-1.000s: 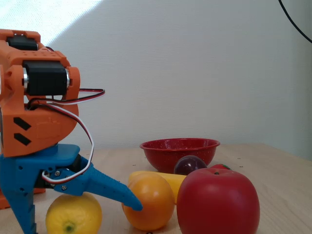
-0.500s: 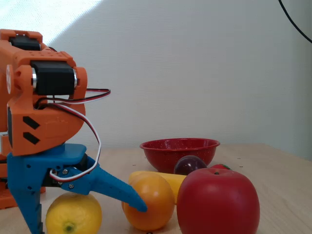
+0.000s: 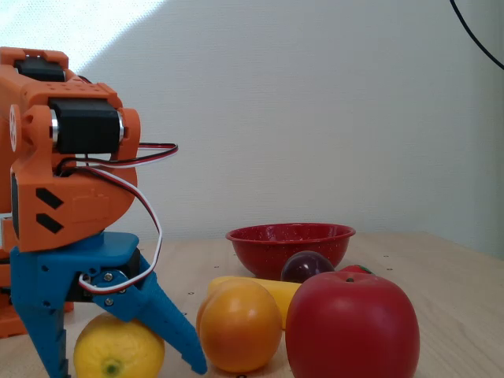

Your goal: Put the lemon in the red bowl.

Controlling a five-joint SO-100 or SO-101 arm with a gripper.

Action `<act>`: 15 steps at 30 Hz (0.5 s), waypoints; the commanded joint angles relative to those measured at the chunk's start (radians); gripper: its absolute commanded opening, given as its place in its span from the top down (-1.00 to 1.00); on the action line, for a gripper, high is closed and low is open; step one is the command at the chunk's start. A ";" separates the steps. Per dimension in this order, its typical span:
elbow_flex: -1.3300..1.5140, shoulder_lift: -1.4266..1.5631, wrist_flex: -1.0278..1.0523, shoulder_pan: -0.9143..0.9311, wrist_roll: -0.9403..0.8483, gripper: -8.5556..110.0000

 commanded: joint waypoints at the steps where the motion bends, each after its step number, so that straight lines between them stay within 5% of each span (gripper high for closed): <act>1: -0.067 0.040 0.000 0.012 -0.029 0.10; 15: -0.083 0.031 0.005 0.006 -0.038 0.21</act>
